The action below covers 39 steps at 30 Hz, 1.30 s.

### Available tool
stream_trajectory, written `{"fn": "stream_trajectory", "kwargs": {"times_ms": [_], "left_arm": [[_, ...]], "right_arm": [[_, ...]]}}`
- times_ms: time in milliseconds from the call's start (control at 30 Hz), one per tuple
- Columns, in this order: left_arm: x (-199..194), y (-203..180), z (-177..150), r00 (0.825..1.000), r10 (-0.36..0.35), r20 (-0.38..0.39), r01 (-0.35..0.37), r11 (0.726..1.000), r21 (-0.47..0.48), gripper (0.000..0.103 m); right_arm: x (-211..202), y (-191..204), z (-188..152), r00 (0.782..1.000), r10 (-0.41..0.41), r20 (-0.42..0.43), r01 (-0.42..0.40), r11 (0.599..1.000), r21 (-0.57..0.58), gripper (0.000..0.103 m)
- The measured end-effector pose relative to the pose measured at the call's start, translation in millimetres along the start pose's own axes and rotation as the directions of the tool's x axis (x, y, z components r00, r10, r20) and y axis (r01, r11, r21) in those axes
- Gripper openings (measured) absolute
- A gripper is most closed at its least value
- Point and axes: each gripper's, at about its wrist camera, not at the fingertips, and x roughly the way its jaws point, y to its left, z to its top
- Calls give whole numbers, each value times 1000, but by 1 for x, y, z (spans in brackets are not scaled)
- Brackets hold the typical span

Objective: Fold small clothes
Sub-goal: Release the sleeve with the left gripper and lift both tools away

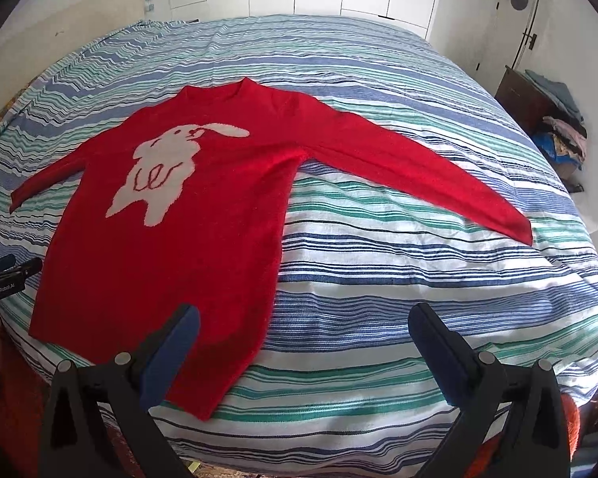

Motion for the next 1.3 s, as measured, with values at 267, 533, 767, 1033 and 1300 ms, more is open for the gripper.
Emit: {"fn": "stream_trajectory", "kwargs": {"times_ms": [267,533,767,1033,1300], "left_arm": [[-4,-2,-1,1000,20,15,-20,1000,11,93],[-3,-8,-2,999,43,19,-43,998,44,93],[-3,-8,-2,999,51,18,-52,997,48,93],[-1,-9,-2,998,66,12,-67,997,50,93],[1,-8,-3,997,73,3,-73,996,46,93]], "right_arm": [[1,6,-4,1000,10,0,-10,1000,-11,103],[7,3,-9,1000,4,-11,-4,1000,9,103],[8,1,-8,999,-30,-19,30,999,15,103],[10,-2,-11,998,-50,-27,50,999,18,103],[14,-3,-12,995,-89,-48,90,996,15,103]]}}
